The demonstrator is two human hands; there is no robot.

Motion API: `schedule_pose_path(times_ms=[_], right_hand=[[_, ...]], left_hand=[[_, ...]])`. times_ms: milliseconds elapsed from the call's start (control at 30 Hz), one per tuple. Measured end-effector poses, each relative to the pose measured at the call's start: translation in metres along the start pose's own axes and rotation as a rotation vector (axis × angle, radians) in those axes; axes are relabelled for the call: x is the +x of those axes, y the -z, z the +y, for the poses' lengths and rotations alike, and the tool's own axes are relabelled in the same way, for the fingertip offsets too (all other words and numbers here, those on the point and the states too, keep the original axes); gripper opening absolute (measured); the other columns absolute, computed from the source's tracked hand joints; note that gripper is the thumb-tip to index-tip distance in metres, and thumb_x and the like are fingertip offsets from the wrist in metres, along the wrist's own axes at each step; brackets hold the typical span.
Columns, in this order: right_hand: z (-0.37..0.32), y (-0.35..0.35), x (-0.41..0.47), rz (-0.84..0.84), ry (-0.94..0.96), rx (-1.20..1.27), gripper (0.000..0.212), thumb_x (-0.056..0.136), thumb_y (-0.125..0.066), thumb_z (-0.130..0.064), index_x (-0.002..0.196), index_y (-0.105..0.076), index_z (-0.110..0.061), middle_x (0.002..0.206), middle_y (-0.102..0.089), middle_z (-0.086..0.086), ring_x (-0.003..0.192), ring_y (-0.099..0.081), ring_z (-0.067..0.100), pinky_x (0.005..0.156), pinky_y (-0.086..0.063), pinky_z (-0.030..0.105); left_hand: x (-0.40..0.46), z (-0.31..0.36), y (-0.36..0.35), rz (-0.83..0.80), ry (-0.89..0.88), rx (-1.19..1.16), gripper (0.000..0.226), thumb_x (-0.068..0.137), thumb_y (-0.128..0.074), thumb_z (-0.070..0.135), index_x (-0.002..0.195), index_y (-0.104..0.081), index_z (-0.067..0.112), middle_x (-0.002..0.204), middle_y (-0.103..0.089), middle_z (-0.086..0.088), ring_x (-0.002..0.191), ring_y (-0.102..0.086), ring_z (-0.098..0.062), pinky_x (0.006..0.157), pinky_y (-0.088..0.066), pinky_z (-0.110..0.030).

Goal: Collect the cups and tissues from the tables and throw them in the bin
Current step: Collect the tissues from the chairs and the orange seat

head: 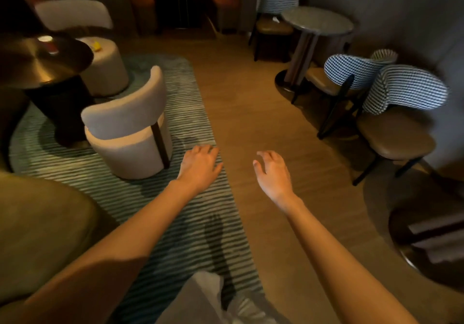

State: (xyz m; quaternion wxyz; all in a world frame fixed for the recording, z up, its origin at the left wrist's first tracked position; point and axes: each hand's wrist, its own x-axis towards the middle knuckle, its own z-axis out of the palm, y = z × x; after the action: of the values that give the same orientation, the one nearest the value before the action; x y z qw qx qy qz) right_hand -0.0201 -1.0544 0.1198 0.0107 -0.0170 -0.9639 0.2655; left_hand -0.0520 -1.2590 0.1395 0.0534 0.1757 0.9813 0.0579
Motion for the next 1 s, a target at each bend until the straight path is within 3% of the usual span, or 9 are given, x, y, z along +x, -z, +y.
schedule_pose_path(times_ms=[233,500,700,1000], right_hand=[[0.037,0.000,0.152,-0.048,-0.097,0.019,0.042,0.101,-0.040,-0.033,0.137,-0.048,-0.012,0.138,-0.046,0.009,0.133,-0.035,0.026,0.108,-0.034,0.038],[0.097,0.029,0.364,0.041,-0.030,-0.032,0.040,0.100,-0.044,-0.029,0.134,-0.050,-0.008,0.134,-0.050,0.012,0.128,-0.041,0.028,0.104,-0.033,0.037],[0.130,0.069,0.507,0.041,0.023,-0.021,0.038,0.099,-0.045,-0.023,0.130,-0.052,-0.004,0.131,-0.050,0.015,0.125,-0.042,0.032,0.105,-0.035,0.041],[0.180,0.067,0.686,-0.058,0.052,-0.110,0.040,0.100,-0.042,-0.028,0.135,-0.050,-0.009,0.135,-0.049,0.011,0.129,-0.039,0.027,0.107,-0.031,0.036]], left_hand=[[0.150,-0.018,0.005,-0.013,0.002,-0.015,0.051,0.096,-0.041,0.040,0.142,-0.037,0.017,0.143,-0.042,-0.004,0.130,-0.038,-0.027,0.105,-0.036,-0.041],[0.370,-0.011,0.021,0.058,0.022,-0.008,0.052,0.093,-0.045,0.042,0.138,-0.040,0.017,0.137,-0.048,-0.006,0.124,-0.043,-0.030,0.103,-0.037,-0.041],[0.507,-0.008,0.047,0.090,0.092,0.032,0.053,0.092,-0.045,0.043,0.139,-0.036,0.019,0.141,-0.042,-0.006,0.129,-0.037,-0.028,0.104,-0.032,-0.040],[0.705,-0.039,0.037,0.017,0.088,0.059,0.055,0.094,-0.043,0.046,0.142,-0.032,0.019,0.147,-0.037,-0.003,0.135,-0.032,-0.026,0.107,-0.030,-0.043]])
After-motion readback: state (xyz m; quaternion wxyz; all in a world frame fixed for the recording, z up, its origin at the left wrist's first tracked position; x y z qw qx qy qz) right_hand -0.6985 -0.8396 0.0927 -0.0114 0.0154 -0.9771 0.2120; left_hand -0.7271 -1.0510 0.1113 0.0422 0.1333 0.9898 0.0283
